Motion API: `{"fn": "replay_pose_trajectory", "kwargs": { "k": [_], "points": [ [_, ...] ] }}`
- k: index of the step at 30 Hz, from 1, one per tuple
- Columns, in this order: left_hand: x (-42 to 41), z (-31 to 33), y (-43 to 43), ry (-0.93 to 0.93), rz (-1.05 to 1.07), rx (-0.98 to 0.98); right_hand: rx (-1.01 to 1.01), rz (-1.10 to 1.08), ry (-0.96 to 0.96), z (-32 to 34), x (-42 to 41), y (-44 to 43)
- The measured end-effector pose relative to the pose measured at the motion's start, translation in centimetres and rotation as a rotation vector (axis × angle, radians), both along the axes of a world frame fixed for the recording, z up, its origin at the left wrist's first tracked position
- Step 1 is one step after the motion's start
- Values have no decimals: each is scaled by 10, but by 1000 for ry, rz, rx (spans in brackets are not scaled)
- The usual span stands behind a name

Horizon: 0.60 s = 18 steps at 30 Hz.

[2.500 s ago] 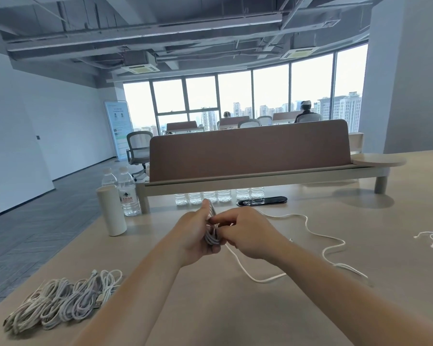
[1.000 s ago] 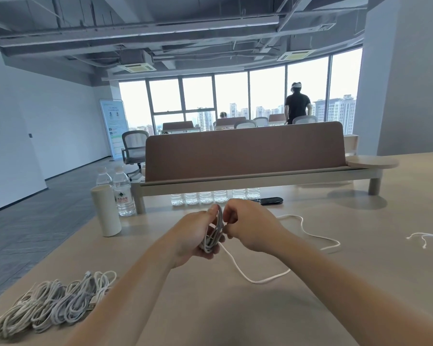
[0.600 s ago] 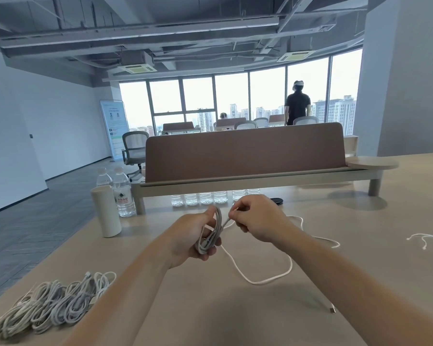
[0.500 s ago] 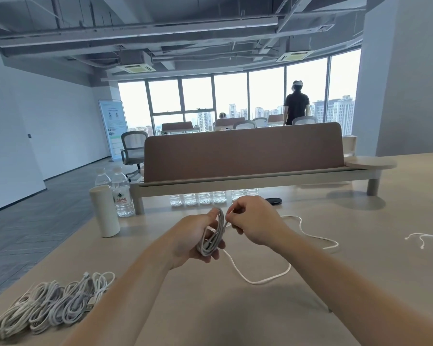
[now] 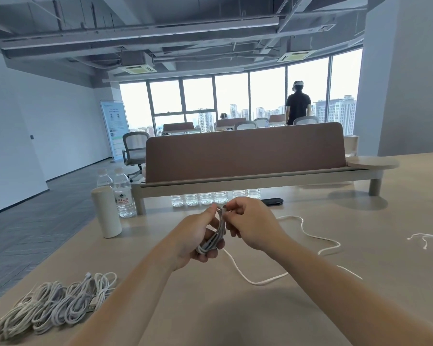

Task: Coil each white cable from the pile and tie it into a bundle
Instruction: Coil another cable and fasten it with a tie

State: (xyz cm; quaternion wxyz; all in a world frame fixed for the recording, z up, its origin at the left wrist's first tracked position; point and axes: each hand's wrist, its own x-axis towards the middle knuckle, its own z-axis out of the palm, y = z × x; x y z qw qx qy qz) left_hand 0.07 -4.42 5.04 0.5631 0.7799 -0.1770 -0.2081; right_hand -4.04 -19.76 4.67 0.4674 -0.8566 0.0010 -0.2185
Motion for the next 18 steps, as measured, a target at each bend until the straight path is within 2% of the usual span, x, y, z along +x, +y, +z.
{"fn": "replay_pose_trajectory", "kwargs": {
  "k": [4,9,12,18],
  "points": [
    [1,2,0,5,-16,-27,120,24,33,2,-4,0],
    [2,4,0,42,-2,-21,168,117,93,4,-6,0],
    [4,4,0,70,-10,-19,161,83,94,5,-5,0],
    [7,1,7,174,-99,-134,109,60,103,3,-4,-6]
  ]
}}
